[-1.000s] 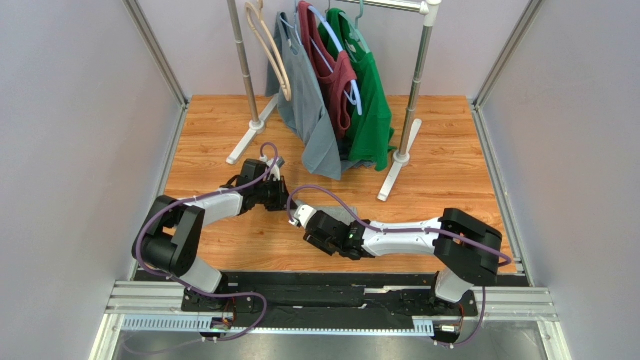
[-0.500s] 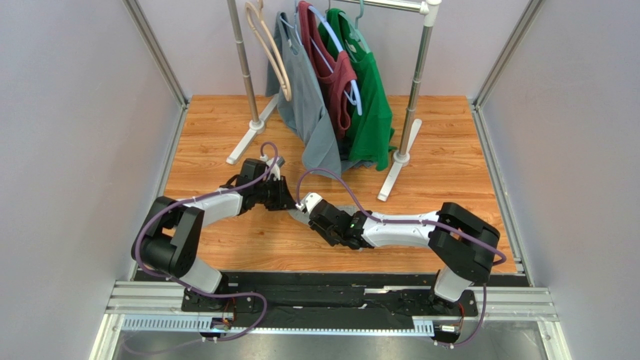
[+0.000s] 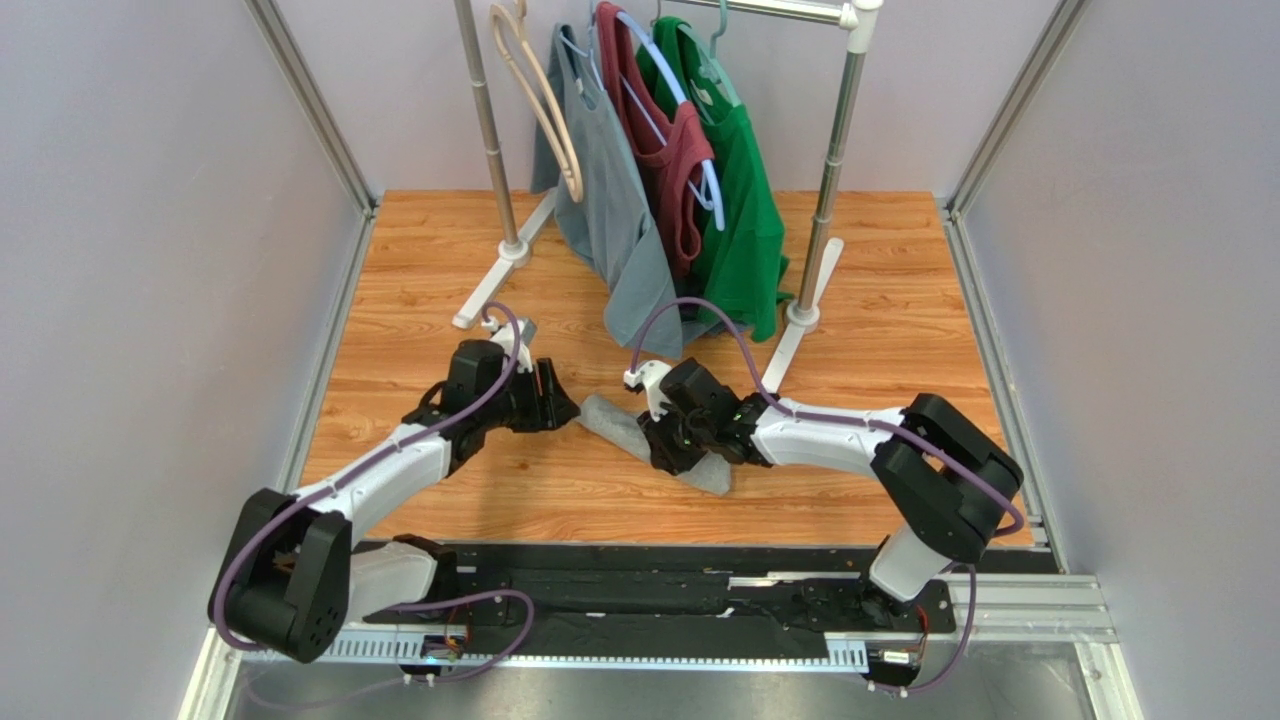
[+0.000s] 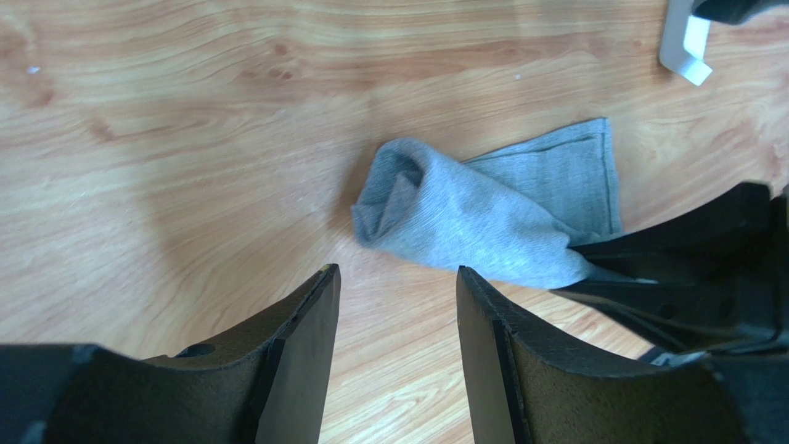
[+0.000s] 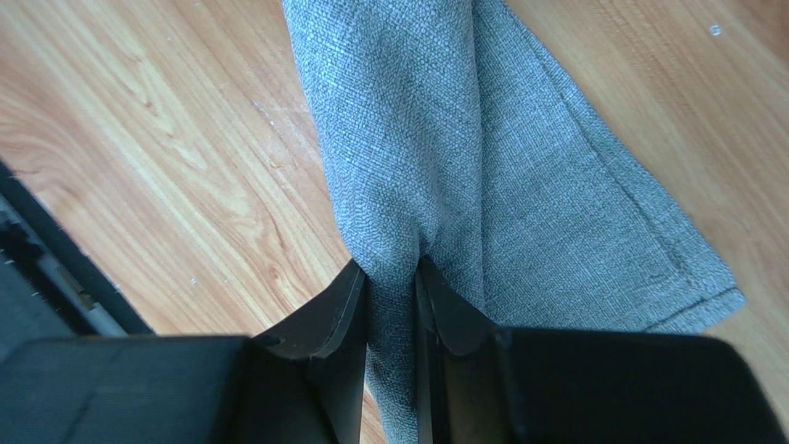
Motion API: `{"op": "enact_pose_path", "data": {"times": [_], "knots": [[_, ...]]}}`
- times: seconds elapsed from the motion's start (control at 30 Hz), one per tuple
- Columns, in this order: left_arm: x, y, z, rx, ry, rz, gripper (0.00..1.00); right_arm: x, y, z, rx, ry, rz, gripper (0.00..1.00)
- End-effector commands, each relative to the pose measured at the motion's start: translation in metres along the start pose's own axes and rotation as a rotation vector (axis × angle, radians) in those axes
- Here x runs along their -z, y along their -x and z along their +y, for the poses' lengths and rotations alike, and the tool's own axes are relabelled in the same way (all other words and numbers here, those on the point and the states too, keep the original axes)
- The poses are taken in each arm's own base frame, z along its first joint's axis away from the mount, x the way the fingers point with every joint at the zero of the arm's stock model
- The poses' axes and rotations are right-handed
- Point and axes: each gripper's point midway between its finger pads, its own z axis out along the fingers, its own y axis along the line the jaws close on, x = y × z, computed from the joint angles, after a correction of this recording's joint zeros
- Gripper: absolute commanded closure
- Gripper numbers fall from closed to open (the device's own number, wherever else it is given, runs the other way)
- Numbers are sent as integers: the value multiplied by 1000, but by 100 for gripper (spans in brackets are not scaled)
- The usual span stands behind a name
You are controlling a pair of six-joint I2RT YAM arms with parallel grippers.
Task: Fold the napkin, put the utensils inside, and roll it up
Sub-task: Roll the napkin at the center of the board.
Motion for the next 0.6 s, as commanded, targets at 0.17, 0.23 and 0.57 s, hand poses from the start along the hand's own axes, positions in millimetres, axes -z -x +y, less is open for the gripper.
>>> {"op": "enact_pose_path", "data": {"times": [0.17, 0.23, 0.57], "knots": [[9, 12, -3, -39, -44, -139, 43, 4, -29, 29, -94, 327, 89, 96], [9, 12, -6, -46, -65, -148, 43, 4, -29, 32, -105, 359, 95, 96], [12, 3, -12, -63, -121, -157, 47, -2, -31, 19, -202, 419, 118, 98]]}}
